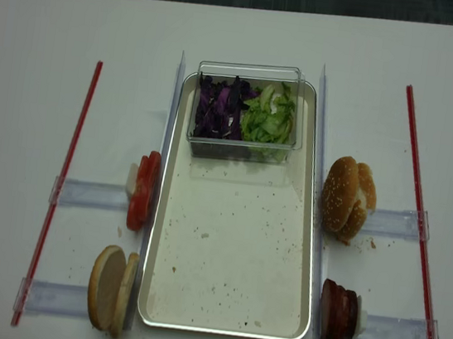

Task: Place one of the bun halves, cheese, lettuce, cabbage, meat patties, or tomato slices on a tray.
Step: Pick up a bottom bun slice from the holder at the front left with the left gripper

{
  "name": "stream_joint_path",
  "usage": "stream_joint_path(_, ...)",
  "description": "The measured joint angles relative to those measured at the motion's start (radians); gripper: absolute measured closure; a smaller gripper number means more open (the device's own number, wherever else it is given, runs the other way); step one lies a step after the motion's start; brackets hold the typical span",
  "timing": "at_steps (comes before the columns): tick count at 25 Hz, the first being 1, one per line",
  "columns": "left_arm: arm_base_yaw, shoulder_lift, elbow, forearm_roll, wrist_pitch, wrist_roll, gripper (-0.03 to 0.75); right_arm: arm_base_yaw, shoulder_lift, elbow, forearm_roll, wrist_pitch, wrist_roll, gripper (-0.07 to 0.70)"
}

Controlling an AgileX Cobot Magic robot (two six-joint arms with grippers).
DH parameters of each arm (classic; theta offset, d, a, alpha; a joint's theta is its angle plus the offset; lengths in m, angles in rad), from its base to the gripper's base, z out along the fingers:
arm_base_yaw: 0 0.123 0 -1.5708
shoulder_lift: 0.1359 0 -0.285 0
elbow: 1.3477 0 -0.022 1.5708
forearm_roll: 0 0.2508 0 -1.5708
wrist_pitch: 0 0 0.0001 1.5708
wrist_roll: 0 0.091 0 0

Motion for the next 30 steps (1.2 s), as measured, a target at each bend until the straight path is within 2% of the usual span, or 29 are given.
stream_joint_path(26,0.000,0.000,0.000,0.000,0.000,0.000,0.277,0.000,0.000,0.000,0.000,0.000,0.004,-0.045)
stream_joint_path(30,0.000,0.000,0.000,-0.024,0.000,0.046,0.277,0.000,0.000,0.000,0.000,0.000,0.004,-0.045)
